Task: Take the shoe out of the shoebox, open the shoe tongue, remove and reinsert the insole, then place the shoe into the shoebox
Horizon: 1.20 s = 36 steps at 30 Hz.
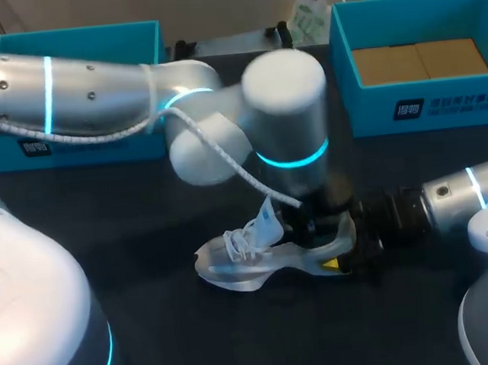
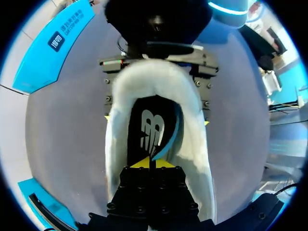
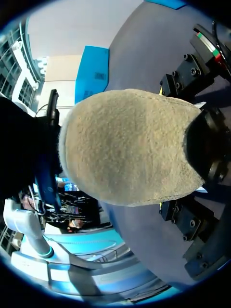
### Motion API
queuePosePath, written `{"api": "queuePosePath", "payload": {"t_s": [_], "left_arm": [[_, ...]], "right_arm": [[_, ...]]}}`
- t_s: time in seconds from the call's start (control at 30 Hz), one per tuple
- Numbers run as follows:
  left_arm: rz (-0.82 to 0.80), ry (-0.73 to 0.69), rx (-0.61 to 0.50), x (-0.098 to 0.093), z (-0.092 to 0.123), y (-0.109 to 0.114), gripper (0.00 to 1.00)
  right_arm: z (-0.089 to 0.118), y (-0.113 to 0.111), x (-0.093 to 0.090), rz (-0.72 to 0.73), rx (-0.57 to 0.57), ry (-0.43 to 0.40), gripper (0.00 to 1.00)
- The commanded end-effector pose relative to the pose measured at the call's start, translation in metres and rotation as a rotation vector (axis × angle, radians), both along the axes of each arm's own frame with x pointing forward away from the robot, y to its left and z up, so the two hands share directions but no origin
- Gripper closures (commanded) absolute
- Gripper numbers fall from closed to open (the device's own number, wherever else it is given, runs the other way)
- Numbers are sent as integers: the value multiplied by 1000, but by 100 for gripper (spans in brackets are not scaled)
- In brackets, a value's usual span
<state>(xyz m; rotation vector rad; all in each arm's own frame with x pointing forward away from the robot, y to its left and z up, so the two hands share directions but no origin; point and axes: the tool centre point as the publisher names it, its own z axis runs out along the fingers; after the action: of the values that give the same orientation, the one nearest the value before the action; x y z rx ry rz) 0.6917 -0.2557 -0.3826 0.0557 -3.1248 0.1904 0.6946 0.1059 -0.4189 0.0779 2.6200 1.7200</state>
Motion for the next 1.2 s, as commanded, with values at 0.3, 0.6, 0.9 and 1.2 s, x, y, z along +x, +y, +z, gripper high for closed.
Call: {"api": "queuePosePath", "payload": {"t_s": [0.3, 0.6, 0.9, 1.2], "left_arm": [[-23, 77, -120, 2, 33, 21, 100], [-9, 67, -160, -2, 43, 24, 100], [44, 53, -199, 4, 53, 29, 100], [74, 63, -233, 5, 58, 31, 100]], "right_arm": [[2, 2, -2, -1, -5, 0, 100], [2, 2, -2, -1, -5, 0, 100], [2, 2, -2, -1, -5, 0, 100], [2, 2, -2, -1, -5, 0, 100]]}}
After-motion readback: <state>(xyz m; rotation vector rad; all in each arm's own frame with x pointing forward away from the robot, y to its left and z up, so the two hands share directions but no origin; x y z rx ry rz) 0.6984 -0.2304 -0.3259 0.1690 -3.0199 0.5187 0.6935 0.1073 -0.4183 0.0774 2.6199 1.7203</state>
